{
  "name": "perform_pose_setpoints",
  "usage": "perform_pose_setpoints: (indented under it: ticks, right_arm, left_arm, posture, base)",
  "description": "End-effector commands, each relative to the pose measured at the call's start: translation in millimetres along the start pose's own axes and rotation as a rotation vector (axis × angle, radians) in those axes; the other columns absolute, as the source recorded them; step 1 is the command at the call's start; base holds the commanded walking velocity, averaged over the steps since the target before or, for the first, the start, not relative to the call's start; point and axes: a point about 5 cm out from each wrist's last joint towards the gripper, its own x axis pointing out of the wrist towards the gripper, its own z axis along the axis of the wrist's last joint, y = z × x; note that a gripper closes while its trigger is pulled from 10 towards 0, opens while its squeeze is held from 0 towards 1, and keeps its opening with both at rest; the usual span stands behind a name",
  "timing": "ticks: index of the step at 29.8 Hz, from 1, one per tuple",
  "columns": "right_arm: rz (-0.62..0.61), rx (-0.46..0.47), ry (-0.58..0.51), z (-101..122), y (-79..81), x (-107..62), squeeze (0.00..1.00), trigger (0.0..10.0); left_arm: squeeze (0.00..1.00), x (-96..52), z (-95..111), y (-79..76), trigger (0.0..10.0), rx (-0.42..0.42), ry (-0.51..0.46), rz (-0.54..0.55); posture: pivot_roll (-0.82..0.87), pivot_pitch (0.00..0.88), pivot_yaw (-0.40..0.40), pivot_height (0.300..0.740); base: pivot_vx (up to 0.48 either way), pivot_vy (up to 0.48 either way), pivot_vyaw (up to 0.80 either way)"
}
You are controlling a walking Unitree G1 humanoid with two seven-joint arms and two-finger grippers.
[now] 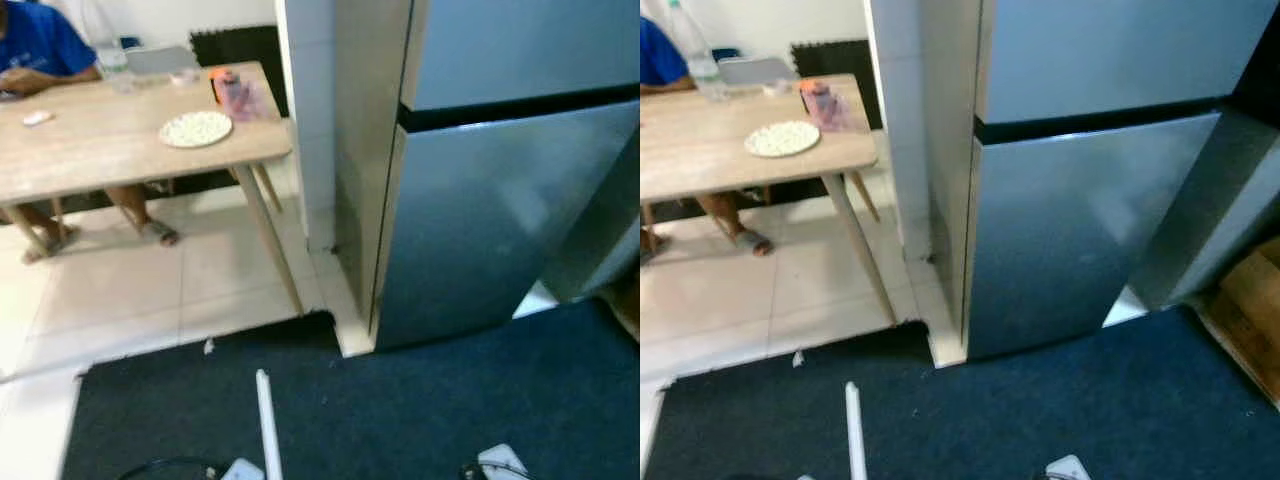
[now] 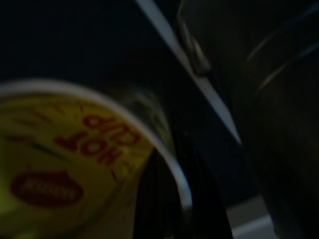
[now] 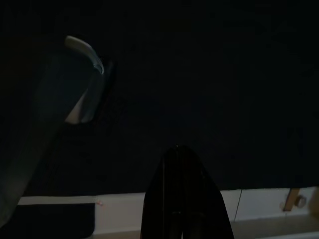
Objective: Restocking fridge
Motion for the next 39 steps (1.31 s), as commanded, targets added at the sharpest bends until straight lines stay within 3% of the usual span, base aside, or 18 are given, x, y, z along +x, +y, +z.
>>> perform_pose_setpoints:
  ticks: [1, 12, 39]
  right_arm:
    - [0.002, 0.005, 0.005, -1.7, 0.2, -0.2, 0.0, 10.0]
    - [0.006, 0.009, 0.006, -2.6, 1.0, -0.3, 0.0, 10.0]
    - [0.019, 0.012, 0.0, -1.8, 3.3, -0.2, 0.0, 10.0]
  left_arm:
    - [0.0, -0.2, 19.5, 4.5, 10.0, -0.005, -0.08, 0.019]
    - [0.0, 0.2, 22.5, 2.6, 10.0, 0.011, -0.091, 0.018]
    - [0.0, 0.5, 20.4, -0.3, 10.0, 0.032, -0.083, 0.004]
  posture:
    - [-0.02, 0.0, 0.019, 0.74]
    - [-0.02, 0.0, 0.019, 0.74]
    - [-0.02, 0.0, 0.017, 0.74]
  base:
    - [0.0, 0.0, 0.0]
    - [0.0, 0.0, 0.0]
    - [0.258, 0.0, 0.0]
